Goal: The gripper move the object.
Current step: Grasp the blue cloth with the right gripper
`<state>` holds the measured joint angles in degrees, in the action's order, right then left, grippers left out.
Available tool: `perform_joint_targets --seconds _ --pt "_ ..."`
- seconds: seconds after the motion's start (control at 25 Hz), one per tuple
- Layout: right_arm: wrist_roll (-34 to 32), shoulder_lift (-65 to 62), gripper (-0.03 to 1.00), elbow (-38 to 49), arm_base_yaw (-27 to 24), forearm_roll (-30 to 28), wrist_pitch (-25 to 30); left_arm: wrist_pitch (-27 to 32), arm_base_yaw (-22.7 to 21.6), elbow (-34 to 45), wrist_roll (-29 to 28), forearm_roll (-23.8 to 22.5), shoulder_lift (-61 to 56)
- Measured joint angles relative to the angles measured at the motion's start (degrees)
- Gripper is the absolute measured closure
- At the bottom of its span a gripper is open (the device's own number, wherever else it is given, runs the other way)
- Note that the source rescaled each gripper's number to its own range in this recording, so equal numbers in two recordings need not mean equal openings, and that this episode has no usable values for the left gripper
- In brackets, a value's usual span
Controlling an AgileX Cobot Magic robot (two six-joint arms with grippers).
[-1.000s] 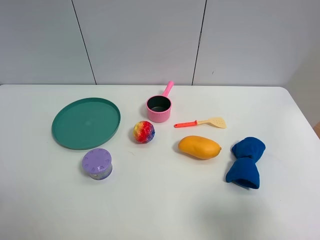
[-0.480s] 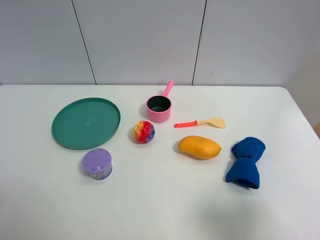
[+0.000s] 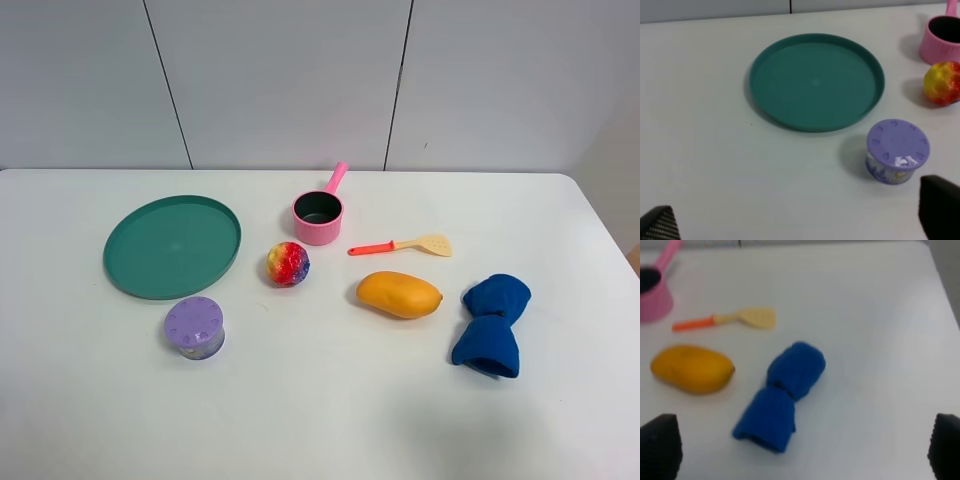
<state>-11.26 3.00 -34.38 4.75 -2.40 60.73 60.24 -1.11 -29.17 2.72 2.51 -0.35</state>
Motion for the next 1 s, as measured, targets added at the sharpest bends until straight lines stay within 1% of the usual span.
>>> perform_joint_targets --seconds 0.16,0.4,0.56,0.72,0.88,0.96,1.0 --pt "-2.3 11.4 -0.03 -8.4 0.0 -1.3 -0.1 0.0 0.0 0.0 0.0 0.0 0.0" --pt "-6.1 34.7 -0.03 -15.6 0.0 -1.5 -0.2 0.0 0.0 0.0 0.0 0.0 0.0" --pt "-9.9 47.7 -0.03 -16.6 0.0 -1.0 -2.5 0.0 0.0 0.0 0.0 0.0 0.0" --pt "-11.4 58.5 -0.03 -16.6 0.0 0.9 -5.6 0.0 0.0 0.0 0.0 0.0 0.0" --pt "-13.4 66.3 -0.03 -16.6 0.0 2.4 -9.7 0.0 0.0 0.0 0.0 0.0 0.0" --pt "-15.0 70.0 -0.03 -16.6 0.0 2.4 -10.5 0.0 0.0 0.0 0.0 0.0 0.0" --pt "-15.5 71.6 -0.03 -16.6 0.0 3.4 -10.9 0.0 0.0 0.0 0.0 0.0 0.0"
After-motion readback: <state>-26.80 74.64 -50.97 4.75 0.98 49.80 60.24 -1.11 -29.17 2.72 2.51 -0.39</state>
